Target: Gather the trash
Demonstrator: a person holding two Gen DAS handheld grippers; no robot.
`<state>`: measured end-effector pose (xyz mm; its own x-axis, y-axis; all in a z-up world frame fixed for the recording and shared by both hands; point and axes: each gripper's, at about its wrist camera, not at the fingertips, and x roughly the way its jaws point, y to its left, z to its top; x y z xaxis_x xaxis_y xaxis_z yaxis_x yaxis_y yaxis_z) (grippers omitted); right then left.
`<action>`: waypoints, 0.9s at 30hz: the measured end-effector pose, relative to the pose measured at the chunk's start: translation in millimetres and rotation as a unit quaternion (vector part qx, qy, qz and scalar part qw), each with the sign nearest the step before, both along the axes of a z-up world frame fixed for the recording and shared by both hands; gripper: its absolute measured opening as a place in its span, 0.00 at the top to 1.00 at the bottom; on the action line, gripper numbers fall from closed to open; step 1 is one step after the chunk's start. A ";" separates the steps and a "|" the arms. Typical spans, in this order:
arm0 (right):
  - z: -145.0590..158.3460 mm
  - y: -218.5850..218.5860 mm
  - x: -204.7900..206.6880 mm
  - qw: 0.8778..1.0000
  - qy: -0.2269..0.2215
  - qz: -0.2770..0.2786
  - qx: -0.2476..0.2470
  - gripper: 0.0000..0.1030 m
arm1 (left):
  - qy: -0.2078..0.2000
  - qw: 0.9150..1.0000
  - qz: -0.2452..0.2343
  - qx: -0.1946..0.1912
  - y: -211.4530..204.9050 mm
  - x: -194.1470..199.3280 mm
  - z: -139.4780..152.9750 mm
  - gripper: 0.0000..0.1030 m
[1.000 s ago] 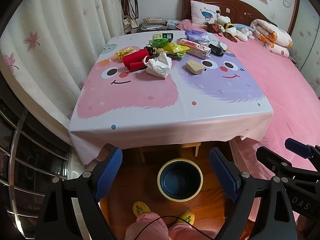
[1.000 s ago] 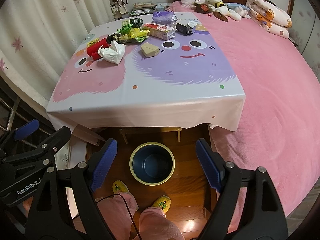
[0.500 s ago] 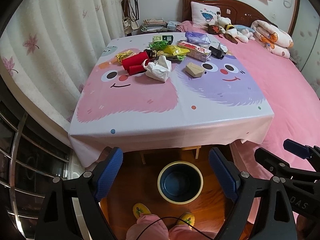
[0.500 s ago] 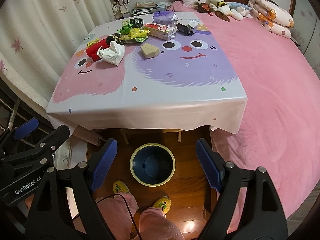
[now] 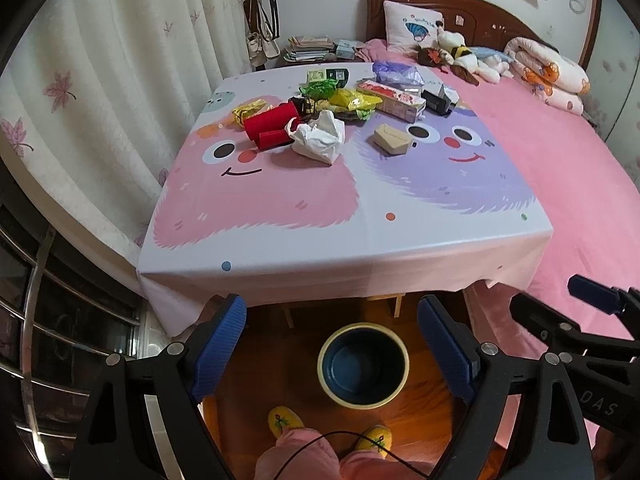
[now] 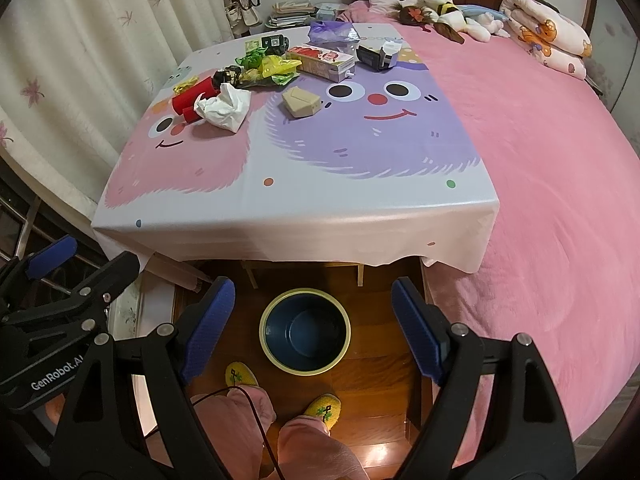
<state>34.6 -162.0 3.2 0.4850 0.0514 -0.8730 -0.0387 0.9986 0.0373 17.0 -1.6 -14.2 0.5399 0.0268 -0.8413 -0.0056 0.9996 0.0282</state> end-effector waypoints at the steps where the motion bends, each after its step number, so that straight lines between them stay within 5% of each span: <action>1: 0.0 -1.2 0.6 1.000 0.000 0.000 0.001 0.23 | 0.003 1.000 0.000 0.002 0.2 1.2 -1.1 0.13; 17: 24.6 11.8 25.5 0.999 -0.034 0.019 0.034 0.23 | -0.015 1.000 0.002 0.027 11.9 6.2 26.9 0.13; 27: 37.5 33.7 73.7 0.998 -0.053 0.023 0.032 0.28 | -0.023 1.000 0.001 0.000 59.4 68.2 37.2 0.15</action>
